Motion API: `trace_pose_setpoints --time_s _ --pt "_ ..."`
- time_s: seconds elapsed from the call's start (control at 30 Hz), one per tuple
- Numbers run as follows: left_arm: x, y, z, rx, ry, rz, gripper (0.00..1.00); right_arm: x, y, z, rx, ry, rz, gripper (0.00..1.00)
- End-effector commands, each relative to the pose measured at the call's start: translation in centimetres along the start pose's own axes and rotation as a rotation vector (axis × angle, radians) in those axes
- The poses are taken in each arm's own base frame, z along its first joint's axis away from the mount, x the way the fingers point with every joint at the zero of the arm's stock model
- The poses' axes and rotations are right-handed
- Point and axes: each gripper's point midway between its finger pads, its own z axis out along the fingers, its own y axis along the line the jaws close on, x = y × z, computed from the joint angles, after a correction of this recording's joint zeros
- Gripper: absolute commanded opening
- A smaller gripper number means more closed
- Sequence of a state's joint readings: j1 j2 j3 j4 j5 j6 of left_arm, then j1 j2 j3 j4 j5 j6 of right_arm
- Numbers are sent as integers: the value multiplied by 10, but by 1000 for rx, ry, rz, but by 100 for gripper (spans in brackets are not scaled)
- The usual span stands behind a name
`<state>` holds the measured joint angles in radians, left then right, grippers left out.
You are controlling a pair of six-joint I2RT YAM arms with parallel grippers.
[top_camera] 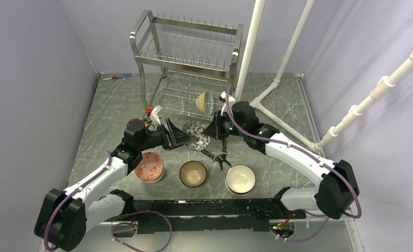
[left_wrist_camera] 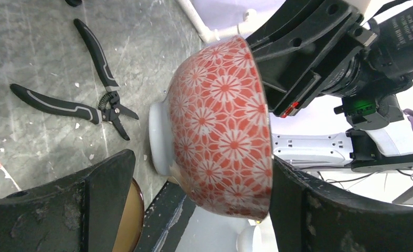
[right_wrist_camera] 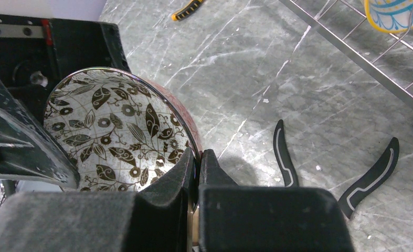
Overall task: Load the bowls into the dish rack
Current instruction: Place the bowl in the dish rack.
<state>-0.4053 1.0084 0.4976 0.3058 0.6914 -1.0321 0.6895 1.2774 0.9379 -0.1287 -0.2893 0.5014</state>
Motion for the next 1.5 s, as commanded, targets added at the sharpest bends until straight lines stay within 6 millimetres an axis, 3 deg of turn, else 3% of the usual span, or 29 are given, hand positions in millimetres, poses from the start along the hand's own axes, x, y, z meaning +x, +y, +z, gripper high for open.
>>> trace_pose_setpoints --time_s 0.0,0.33,0.53,0.6,0.73,0.9,1.37,1.43,1.47 --pt "-1 -12 9 71 -17 -13 94 -47 30 -6 -90 -126 -33 0" --pt "1 -13 23 108 -23 -73 83 -49 25 -7 -58 -132 -45 0" --pt "-1 -13 22 85 -33 -56 75 -48 19 -8 -26 -132 -50 0" --pt "-2 -11 20 57 -42 -44 75 -48 18 -8 -24 -132 -49 0" --pt "-3 -10 15 19 -53 -28 88 -47 18 -8 -23 -133 -43 0" --pt "-3 -16 13 51 -62 -30 87 -46 18 -6 -32 -132 -41 0" --pt "-4 -17 14 66 -68 -22 56 -40 15 -4 -30 -112 -30 0" --pt "-4 -17 13 62 -72 -19 54 -40 14 -5 -30 -113 -30 4" --pt "-4 -16 13 57 -73 -18 53 -40 13 -5 -27 -113 -30 13"
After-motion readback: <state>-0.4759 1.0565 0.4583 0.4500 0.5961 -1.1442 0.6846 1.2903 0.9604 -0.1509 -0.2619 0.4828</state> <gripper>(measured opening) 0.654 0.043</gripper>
